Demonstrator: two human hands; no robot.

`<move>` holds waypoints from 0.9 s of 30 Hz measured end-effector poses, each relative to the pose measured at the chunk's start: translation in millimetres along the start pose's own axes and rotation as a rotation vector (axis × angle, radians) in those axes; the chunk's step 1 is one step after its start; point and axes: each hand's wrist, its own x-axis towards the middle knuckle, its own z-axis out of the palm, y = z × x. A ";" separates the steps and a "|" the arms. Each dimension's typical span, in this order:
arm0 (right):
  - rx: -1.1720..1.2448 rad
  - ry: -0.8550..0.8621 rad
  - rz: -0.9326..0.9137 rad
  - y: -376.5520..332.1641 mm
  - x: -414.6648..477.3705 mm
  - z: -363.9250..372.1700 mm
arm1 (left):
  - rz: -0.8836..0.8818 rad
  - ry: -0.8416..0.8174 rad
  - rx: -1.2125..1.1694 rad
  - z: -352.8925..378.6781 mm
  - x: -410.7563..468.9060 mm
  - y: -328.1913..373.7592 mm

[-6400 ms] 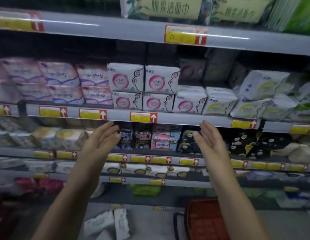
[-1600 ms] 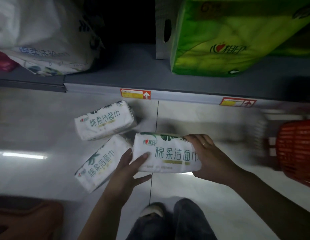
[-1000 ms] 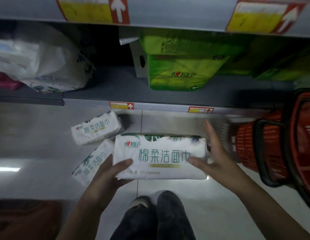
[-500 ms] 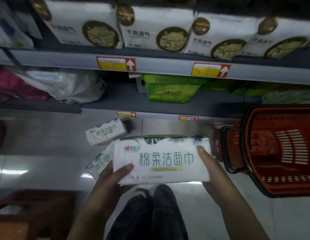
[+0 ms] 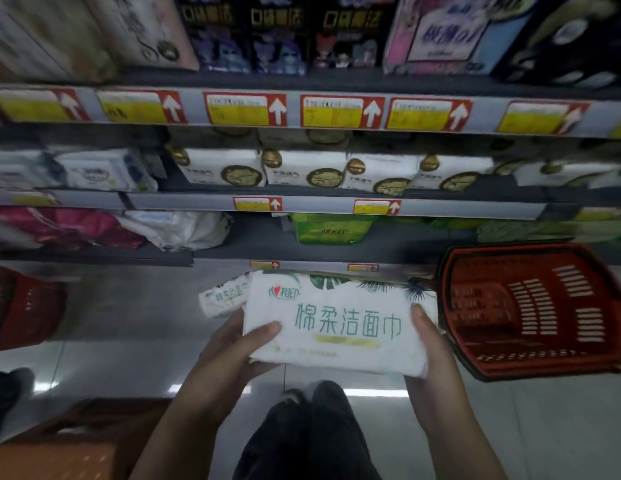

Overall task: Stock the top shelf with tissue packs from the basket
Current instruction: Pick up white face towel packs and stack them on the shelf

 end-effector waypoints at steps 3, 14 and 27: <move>-0.002 0.007 -0.027 -15.3 -22.9 5.4 | 0.013 -0.009 -0.008 7.0 -26.5 12.6; -0.097 -0.052 -0.180 -92.3 -104.1 32.2 | 0.120 0.008 -0.059 33.9 -117.4 75.7; -0.097 -0.087 -0.296 -162.7 -190.5 59.2 | 0.240 -0.043 -0.037 69.5 -198.9 145.8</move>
